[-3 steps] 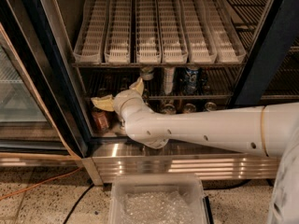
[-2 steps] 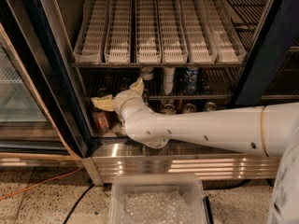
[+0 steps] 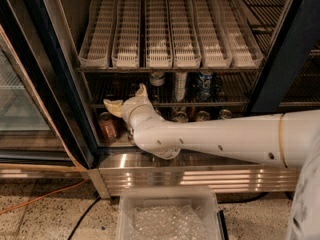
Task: Pick coke can from middle shelf of fridge
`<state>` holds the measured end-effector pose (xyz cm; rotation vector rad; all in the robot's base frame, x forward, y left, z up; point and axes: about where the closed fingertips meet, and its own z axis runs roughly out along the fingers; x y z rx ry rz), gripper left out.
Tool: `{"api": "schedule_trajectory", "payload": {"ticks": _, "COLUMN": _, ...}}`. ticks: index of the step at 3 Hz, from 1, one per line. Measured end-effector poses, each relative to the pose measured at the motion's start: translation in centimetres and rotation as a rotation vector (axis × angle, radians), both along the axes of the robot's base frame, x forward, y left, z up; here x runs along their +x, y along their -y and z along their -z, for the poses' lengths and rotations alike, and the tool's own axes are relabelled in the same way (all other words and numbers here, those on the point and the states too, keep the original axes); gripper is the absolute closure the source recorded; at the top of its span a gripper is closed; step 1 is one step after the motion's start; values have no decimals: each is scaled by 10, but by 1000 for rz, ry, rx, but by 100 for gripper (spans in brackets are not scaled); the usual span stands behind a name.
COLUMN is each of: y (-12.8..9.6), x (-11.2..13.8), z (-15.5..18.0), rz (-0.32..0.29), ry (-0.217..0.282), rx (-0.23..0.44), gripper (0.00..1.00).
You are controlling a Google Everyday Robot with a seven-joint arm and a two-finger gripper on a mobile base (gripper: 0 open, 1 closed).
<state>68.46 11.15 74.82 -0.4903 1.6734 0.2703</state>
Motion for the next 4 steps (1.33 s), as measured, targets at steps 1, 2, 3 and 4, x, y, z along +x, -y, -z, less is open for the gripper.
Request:
{"api": "schedule_trajectory", "payload": {"ticks": 1, "y": 0, "x": 0, "z": 0, "rz": 0, "ry": 0, "rx": 0, "gripper": 28}}
{"api": "schedule_trajectory", "payload": {"ticks": 2, "y": 0, "x": 0, "z": 0, "rz": 0, "ry": 0, "rx": 0, "gripper": 28}}
{"api": "schedule_trajectory", "payload": {"ticks": 3, "y": -8, "x": 7, "z": 2, "rz": -9, "ry": -3, "rx": 1, "gripper": 21}}
{"api": "schedule_trajectory", "payload": {"ticks": 4, "y": -19, "x": 25, "z": 7, "rz": -20, "ry": -15, "rx": -7, "gripper": 19}}
